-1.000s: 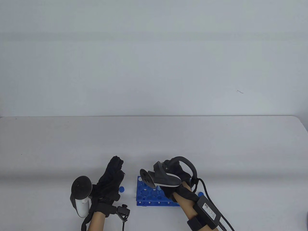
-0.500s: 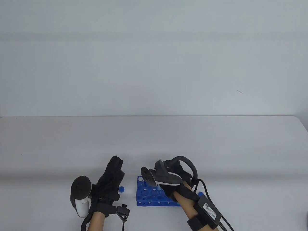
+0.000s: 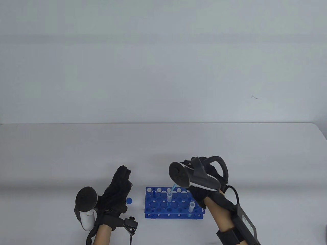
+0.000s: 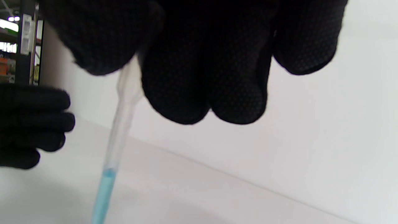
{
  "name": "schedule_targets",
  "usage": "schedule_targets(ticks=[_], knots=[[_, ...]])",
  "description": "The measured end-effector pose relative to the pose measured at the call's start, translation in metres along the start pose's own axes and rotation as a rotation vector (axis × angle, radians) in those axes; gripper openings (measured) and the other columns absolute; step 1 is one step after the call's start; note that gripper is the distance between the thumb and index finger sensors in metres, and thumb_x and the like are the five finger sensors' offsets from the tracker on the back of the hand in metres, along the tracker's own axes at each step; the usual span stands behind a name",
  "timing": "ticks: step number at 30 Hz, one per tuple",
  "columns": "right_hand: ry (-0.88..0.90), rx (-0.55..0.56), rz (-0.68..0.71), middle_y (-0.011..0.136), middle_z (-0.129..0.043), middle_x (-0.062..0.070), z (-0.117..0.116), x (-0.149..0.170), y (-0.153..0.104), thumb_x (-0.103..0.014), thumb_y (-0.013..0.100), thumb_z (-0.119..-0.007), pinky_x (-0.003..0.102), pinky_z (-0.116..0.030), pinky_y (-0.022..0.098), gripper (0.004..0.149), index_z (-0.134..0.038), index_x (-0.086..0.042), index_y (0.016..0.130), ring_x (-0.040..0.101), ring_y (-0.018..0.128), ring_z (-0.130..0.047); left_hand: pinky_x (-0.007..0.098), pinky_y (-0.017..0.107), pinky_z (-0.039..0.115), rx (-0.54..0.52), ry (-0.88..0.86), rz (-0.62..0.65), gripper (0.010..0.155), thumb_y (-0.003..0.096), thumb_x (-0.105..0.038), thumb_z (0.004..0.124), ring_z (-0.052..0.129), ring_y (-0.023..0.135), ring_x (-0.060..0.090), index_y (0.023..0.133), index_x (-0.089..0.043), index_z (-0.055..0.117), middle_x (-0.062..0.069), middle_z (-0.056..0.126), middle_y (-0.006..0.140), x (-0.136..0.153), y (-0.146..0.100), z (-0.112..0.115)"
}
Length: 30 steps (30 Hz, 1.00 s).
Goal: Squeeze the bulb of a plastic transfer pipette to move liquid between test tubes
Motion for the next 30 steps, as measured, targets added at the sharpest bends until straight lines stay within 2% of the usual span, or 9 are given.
schedule_targets(ticks=[4,12,19,30], knots=[[0.0,0.01,-0.015,0.05,-0.108,-0.007,0.015,0.02,-0.016,-0.041,0.027,-0.086,0.049,-0.08,0.052,0.047,-0.094,-0.022,0.069,0.017,0.047,-0.106,0.055,0.085,0.047,-0.003,0.006,-0.003,0.092,0.039,-0.071,0.064,0.052,0.112,0.03,0.116,-0.026,0.039,0.004,0.052,0.123,0.0,0.0,0.0],[0.017,-0.03,-0.033,0.049,-0.109,-0.007,0.008,0.046,-0.038,-0.041,0.027,-0.086,0.049,-0.08,0.052,0.047,-0.094,-0.021,0.068,0.017,0.046,-0.106,0.055,0.084,0.047,-0.006,0.022,-0.011,0.092,0.0388,-0.071,0.064,0.052,0.111,0.03,0.116,-0.026,0.039,0.004,0.052,0.123,0.002,-0.001,0.001],[-0.017,-0.052,-0.011,0.048,-0.109,-0.007,-0.003,0.044,-0.045,-0.041,0.027,-0.086,0.049,-0.081,0.051,0.047,-0.094,-0.022,0.068,0.017,0.046,-0.106,0.055,0.084,0.047,-0.006,0.029,-0.016,0.092,0.0388,-0.071,0.064,0.052,0.111,0.03,0.116,-0.026,0.04,0.004,0.052,0.123,0.003,-0.001,0.002],[-0.048,-0.097,0.004,0.05,-0.108,-0.007,-0.025,0.034,-0.04,-0.041,0.027,-0.086,0.049,-0.08,0.052,0.047,-0.094,-0.022,0.069,0.017,0.047,-0.106,0.055,0.084,0.047,-0.004,0.03,-0.018,0.092,0.0388,-0.071,0.064,0.052,0.111,0.03,0.116,-0.026,0.04,0.004,0.052,0.122,0.003,-0.001,0.003]])
Point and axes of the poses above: the tracker on the back of each hand, its own x axis roughly to the little-finger side, its own y axis roughly from the wrist to the fingertips, z = x × y, the point moved 5 cm from there along y, roughly from the wrist to the fingertips
